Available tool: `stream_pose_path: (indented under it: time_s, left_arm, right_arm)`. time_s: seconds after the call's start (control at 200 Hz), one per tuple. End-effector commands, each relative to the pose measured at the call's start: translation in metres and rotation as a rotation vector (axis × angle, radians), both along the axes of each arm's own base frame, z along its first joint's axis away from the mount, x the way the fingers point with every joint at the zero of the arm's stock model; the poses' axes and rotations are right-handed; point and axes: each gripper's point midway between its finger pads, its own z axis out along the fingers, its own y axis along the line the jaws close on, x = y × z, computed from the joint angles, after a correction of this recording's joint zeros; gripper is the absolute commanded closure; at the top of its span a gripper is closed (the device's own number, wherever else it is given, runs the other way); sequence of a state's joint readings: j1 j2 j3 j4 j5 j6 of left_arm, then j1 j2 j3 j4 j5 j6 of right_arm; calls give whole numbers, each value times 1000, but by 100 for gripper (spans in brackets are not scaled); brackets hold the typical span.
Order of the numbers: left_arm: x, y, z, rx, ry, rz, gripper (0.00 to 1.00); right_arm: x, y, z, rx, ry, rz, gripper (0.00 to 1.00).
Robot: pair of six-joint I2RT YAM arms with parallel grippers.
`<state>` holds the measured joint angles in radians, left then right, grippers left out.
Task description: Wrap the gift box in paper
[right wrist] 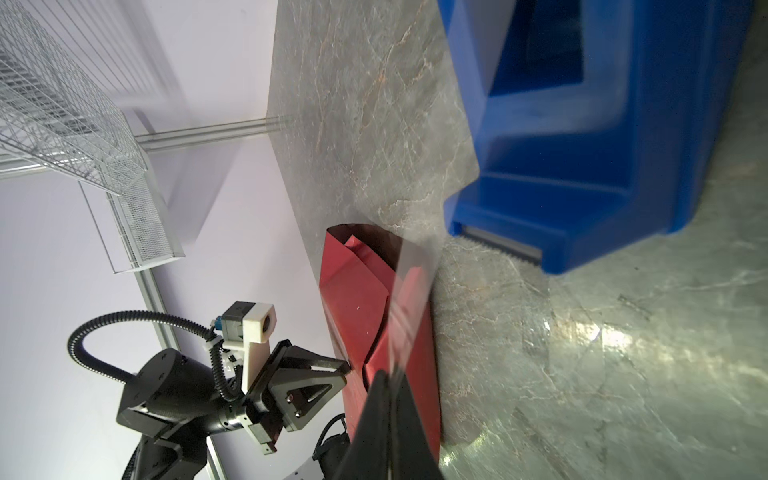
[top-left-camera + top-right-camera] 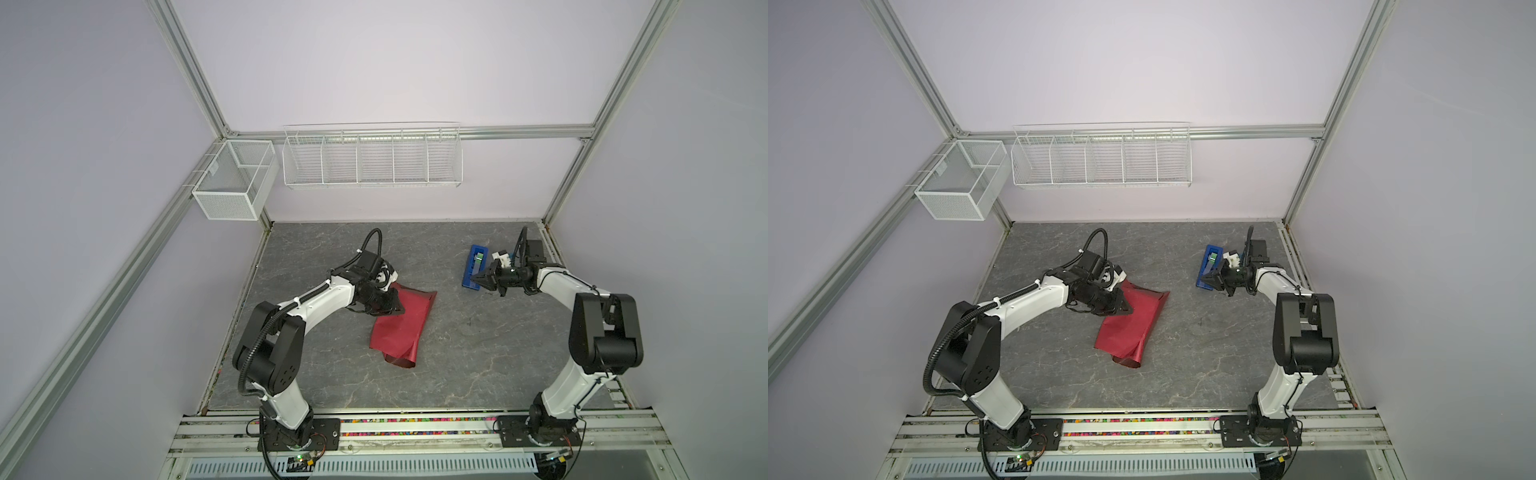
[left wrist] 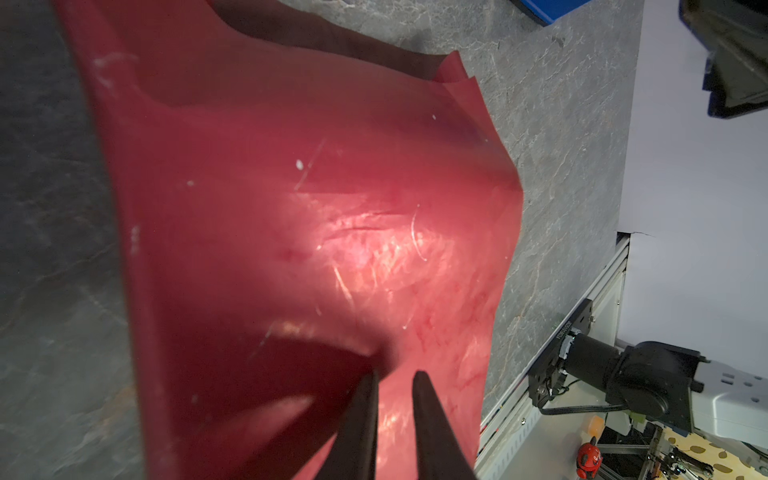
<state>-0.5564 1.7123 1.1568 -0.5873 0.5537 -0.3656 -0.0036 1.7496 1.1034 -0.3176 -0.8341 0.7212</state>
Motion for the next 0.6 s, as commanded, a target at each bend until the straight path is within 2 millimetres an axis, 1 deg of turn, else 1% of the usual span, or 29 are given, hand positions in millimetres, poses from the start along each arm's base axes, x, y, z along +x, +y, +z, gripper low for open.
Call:
stream_pose_path:
  time_s: [0.0,0.065,0.235,0.335,0.39,0.485,0.53,0.59,0.595]
  left_arm:
    - [-30,30,-51,184,136,19,82]
    - [-30,31,-52,185,138,18,82]
    - [-30,31,-53,188,141,18,82]
    - [-30,31,-54,188,143,19,82]
    - [-31,31,-53,187,143,18,82]
    - [-30,31,-54,187,143,21,83]
    - [-30,31,-54,187,143,21,83]
    - [-30,31,-54,189,146,19,83]
    - [-30,31,-54,190,146,19,83]
  right_arm:
    - [-19,9,-16,-13,46,45,93]
    - [-22,11,-31,-19,71,58,93]
    - [-27,5,-72,-66,139,74,93]
    - [-34,-6,-97,-124,191,76,93]
    - [-39,-12,-107,-145,216,68,93]
    - [-45,-20,-111,-143,222,54,94]
    - [-45,-21,-106,-139,205,53,94]
    - [-45,-22,-95,-152,169,55,93]
    - [-44,-22,-92,-154,159,57,93]
